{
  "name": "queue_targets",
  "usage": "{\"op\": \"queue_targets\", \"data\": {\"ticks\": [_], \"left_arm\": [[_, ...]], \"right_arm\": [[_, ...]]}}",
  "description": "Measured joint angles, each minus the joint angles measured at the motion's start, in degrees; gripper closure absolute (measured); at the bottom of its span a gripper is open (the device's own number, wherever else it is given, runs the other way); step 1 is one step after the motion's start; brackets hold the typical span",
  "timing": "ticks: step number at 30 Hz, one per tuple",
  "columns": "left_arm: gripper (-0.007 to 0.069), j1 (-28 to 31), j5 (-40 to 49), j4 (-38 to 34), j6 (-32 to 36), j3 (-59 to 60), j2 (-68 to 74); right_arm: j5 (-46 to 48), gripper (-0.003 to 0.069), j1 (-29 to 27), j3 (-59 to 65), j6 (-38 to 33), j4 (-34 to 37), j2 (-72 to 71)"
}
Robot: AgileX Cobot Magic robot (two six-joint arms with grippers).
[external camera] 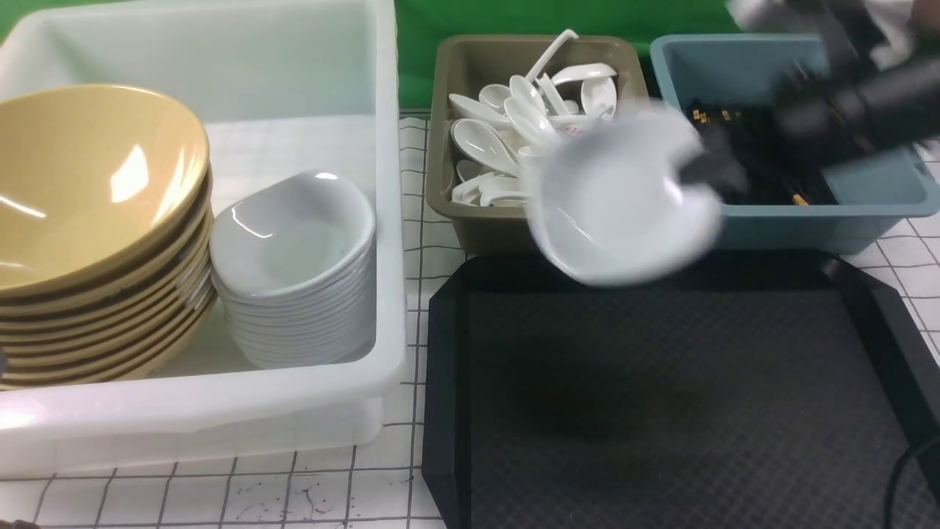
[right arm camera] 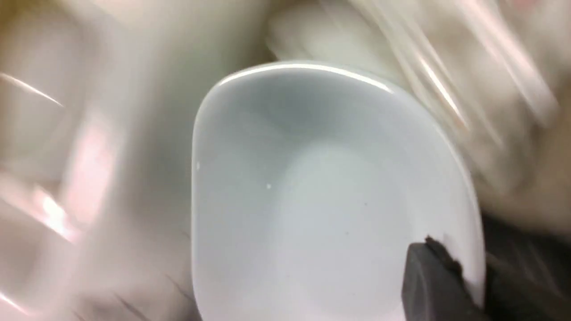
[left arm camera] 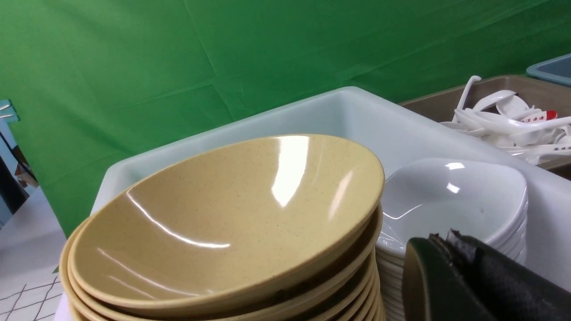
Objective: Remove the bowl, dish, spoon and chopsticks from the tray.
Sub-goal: Use the right arm to put the plate into the large storage box on the left
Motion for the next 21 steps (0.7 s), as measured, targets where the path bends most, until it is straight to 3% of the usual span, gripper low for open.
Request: {"op": "queue_targets", "data": {"ticks": [2,4,8,12,15,16,18,20,21], "left_arm": [[0.0638,0.00,-0.21,0.00,0.00,0.00,0.00],[0.0638,0.00,-0.39,0.00,-0.04,0.00,0.00],[0.0638,0.00,-0.45,0.00,-0.04,0.00,0.00],[0.0638,0.00,-0.45,0.00,-0.06,0.00,0.00],[0.0638,0.00,-0.45,0.06,-0.11,0.00,0.00],[0.0638,0.00,-0.45,0.14,-0.11,0.00,0.00],[0.0638,0.00,-0.52,0.68,-0.17,0.00,0.00],[0.0638,0.00,-0.52,0.72,-0.17,0.00,0.00],[0.0638,0.00,-0.52,0.86,-0.17,0.00,0.00]], "right_arm": [[-4.45,0.0589,4.08,-2.19,0.00,0.42,0.99],[-11.06,0.0589,11.87,-5.91,-0.15,1.09,5.06],[-14.09,0.0567,18.32,-12.75,0.09,1.53,14.91],[-14.14,0.0482,19.47,-17.23,0.29,1.59,20.99],[-13.37,0.0349,19.36,-19.79,0.76,1.68,22.35],[-13.22,0.0349,19.29,-19.79,0.76,1.68,22.35],[-9.16,0.0283,18.28,-21.83,0.65,1.21,20.53],[-7.02,0.0284,17.56,-22.50,0.35,0.10,19.28],[-2.72,0.0321,15.44,-23.38,0.19,-3.60,15.41]]}}
